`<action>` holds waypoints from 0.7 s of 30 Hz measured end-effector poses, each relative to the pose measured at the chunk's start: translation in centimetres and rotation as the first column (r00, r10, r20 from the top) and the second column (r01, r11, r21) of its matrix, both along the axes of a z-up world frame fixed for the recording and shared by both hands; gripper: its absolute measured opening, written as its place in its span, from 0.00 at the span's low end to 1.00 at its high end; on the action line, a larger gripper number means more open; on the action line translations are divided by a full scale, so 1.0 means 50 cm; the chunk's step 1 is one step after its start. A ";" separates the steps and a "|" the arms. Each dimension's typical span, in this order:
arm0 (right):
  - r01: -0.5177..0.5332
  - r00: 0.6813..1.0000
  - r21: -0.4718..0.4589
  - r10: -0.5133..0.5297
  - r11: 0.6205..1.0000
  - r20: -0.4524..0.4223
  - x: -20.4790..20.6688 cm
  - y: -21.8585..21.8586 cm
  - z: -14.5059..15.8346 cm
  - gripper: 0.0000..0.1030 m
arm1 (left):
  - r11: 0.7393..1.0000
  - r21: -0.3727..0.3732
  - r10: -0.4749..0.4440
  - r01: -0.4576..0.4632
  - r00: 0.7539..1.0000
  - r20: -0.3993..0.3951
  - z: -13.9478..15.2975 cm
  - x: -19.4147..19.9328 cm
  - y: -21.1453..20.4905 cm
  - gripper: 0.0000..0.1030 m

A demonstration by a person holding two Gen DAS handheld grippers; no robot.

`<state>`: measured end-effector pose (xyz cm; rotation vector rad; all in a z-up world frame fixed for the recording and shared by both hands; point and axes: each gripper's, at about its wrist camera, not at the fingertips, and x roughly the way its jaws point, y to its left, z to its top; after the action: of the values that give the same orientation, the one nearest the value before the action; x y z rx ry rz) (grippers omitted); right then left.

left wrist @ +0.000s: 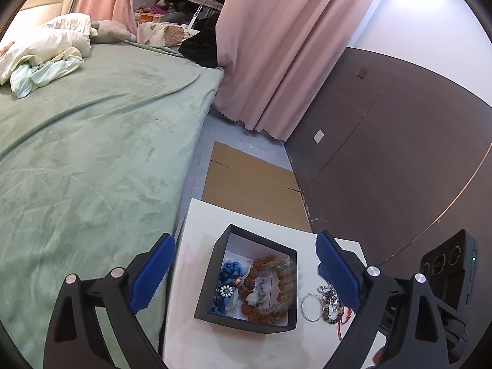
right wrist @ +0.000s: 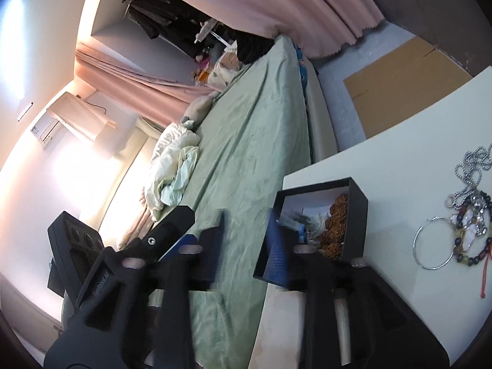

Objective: Organize jewelry
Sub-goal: 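Carry the blue bracelet with the left tool into the black box and release, then grasp the dark bead bracelet with the left tool while the right tool approaches the red string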

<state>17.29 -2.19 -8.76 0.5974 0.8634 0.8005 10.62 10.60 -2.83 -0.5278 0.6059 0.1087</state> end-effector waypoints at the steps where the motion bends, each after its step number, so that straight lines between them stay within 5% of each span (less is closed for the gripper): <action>1: 0.015 1.000 -0.011 -0.015 1.000 0.008 -0.004 -0.003 0.001 0.55 | 1.000 -0.004 0.001 -0.001 1.000 0.003 0.000 0.001 0.001 0.87; 7: 0.061 0.998 -0.054 -0.059 0.997 0.027 -0.005 -0.035 0.007 0.63 | 1.000 0.003 -0.004 0.004 1.000 0.003 0.000 -0.002 0.001 0.88; 21: 0.183 0.983 -0.113 -0.184 0.977 -0.002 0.015 -0.169 0.008 0.63 | 1.000 0.013 -0.028 0.028 1.000 -0.007 -0.004 0.013 -0.025 0.89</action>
<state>18.03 -10.62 -8.33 0.5732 0.8453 0.5776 11.27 9.34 -3.04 -0.5064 0.6190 0.0876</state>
